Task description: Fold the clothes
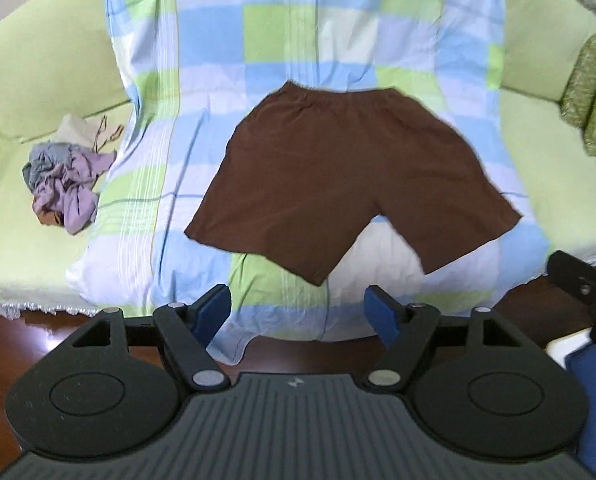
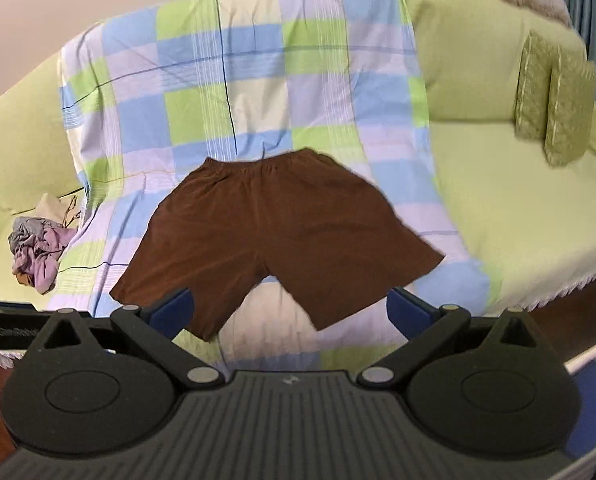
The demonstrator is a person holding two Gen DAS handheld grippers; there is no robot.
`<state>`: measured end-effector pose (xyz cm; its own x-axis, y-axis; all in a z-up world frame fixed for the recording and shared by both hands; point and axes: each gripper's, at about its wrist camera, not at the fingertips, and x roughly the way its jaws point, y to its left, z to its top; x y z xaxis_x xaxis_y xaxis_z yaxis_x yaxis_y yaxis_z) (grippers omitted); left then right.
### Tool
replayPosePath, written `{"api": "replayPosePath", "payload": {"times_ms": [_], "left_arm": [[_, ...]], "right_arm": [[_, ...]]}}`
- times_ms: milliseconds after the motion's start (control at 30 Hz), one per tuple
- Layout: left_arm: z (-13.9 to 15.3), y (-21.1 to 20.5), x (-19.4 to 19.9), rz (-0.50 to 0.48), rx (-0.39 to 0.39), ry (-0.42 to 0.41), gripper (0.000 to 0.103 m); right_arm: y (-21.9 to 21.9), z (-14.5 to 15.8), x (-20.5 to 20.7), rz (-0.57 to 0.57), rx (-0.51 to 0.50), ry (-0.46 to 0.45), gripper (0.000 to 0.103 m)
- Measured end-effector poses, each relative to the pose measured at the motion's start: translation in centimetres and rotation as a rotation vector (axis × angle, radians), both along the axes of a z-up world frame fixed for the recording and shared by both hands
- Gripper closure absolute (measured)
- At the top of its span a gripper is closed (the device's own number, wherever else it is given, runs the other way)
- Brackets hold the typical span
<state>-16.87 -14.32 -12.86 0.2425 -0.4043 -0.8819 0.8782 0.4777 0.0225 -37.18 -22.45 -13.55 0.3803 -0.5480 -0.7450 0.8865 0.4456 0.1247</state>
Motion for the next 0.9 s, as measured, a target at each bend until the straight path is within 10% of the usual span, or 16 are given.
{"api": "replayPosePath", "payload": {"times_ms": [900], "left_arm": [[3.0, -1.2, -3.5, -0.042, 0.004, -0.053, 0.027]], "right_arm": [[-1.0, 2.0, -2.7, -0.012, 0.014, 0.016, 0.001]]}}
